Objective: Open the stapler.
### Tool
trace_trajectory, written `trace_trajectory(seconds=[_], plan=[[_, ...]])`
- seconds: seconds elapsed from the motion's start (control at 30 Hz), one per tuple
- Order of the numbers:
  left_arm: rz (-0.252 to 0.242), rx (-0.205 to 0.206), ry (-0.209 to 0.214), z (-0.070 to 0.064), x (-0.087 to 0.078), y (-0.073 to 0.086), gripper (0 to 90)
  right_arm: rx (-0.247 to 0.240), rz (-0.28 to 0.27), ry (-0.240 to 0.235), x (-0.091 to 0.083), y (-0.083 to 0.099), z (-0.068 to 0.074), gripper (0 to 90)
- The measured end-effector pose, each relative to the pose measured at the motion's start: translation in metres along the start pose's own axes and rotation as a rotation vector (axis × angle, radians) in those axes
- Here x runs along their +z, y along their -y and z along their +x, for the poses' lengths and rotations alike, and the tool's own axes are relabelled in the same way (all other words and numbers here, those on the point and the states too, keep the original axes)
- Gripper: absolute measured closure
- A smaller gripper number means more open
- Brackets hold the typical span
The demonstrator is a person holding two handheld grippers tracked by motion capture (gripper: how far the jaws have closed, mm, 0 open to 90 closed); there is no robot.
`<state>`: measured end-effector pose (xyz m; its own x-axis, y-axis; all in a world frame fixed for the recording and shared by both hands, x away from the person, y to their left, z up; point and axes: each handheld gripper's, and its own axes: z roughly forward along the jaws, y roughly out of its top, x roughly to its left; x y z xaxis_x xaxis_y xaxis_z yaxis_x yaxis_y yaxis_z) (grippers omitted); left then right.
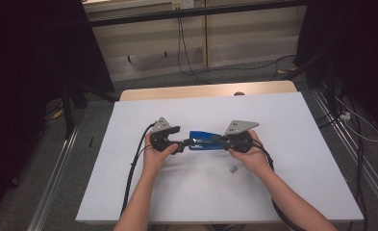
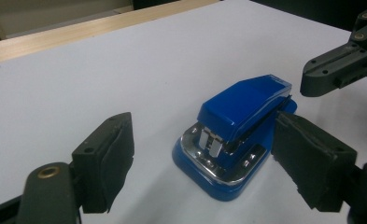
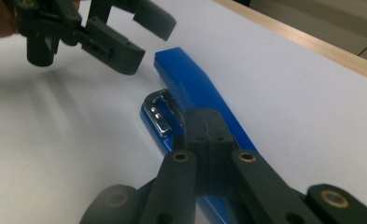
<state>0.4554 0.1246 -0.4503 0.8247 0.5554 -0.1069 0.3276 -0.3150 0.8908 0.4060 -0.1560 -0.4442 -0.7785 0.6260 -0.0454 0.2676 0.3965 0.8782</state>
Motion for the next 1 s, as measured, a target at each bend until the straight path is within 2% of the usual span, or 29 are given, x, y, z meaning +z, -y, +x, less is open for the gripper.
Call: trace_trajectory(seconds=[0.1,0.27,0.53,0.63,0.83,0.93,1.0], plan=[[0.011,-0.003,-0.01,0.001,-0.002,0.0,27.6,-0.052,0.039,-0.013,0.008,-0.004,0.005,90.0],[0.023,-0.01,0.001,0.001,-0.002,0.0,28.6,-0.11,0.086,-0.024,0.021,-0.008,0.01,90.0],[0.039,-0.011,0.017,0.001,-0.002,0.001,34.7,-0.158,0.149,-0.026,0.038,-0.009,0.013,90.0],[0.039,-0.011,0.017,0.001,-0.003,0.0,34.8,-0.186,0.154,-0.024,0.042,-0.01,0.015,90.0],[0.055,-0.01,0.019,0.002,-0.002,0.002,35.5,-0.207,0.154,-0.032,0.047,-0.014,0.017,90.0],[0.063,-0.003,0.023,0.002,-0.002,0.002,38.3,-0.202,0.149,-0.042,0.05,-0.015,0.017,90.0],[0.065,-0.002,0.019,0.002,-0.002,0.002,43.3,-0.21,0.156,-0.043,0.05,-0.016,0.017,90.0]])
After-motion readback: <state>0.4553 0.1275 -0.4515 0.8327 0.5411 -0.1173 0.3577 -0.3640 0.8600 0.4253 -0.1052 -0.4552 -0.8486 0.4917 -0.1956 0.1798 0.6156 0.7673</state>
